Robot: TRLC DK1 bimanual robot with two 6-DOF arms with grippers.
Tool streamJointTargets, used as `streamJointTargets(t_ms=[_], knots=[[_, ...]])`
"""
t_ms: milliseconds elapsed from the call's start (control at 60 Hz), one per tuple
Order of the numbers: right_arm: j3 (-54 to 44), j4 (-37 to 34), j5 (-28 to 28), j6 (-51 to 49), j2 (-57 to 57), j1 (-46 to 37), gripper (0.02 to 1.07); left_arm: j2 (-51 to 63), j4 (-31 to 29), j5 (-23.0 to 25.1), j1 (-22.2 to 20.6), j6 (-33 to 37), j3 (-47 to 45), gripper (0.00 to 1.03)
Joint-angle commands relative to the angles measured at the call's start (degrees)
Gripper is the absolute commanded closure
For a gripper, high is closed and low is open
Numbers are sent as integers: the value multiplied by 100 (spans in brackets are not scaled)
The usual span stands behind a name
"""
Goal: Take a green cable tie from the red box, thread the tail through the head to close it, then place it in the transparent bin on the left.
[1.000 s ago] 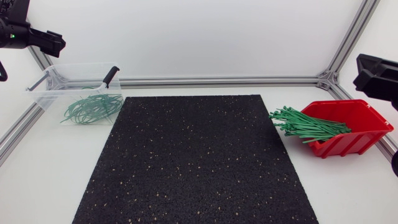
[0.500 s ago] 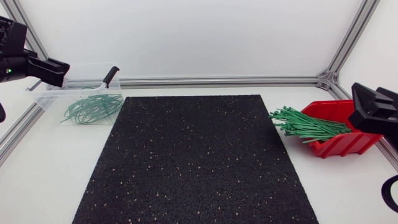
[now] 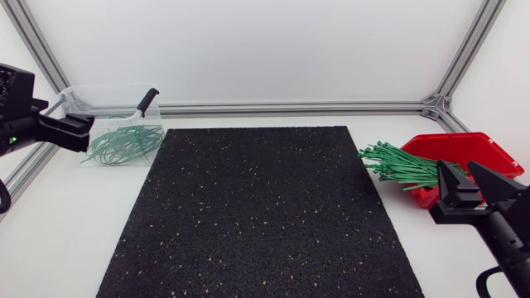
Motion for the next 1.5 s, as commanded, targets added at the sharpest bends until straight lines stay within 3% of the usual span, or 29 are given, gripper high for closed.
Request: streamJointTargets(t_ms=[0, 167, 517, 917, 1483], knots=[[-334, 98, -122, -143, -210, -110, 37, -162, 43, -184, -67, -156, -280, 4], [-862, 145, -403, -246, -617, -292, 37, -584, 78, -342, -243, -235, -737, 4], [-862, 145, -403, -246, -617, -292, 37, -1358, 7, -615, -551, -490, -1246, 4], [-862, 145, -403, -246, -617, -292, 37, -2333, -1, -623, -524, -772, -1949, 4], [-862, 145, -403, -246, -617, -292, 34, -4218, 845, -149, -427, -1715, -3728, 4]])
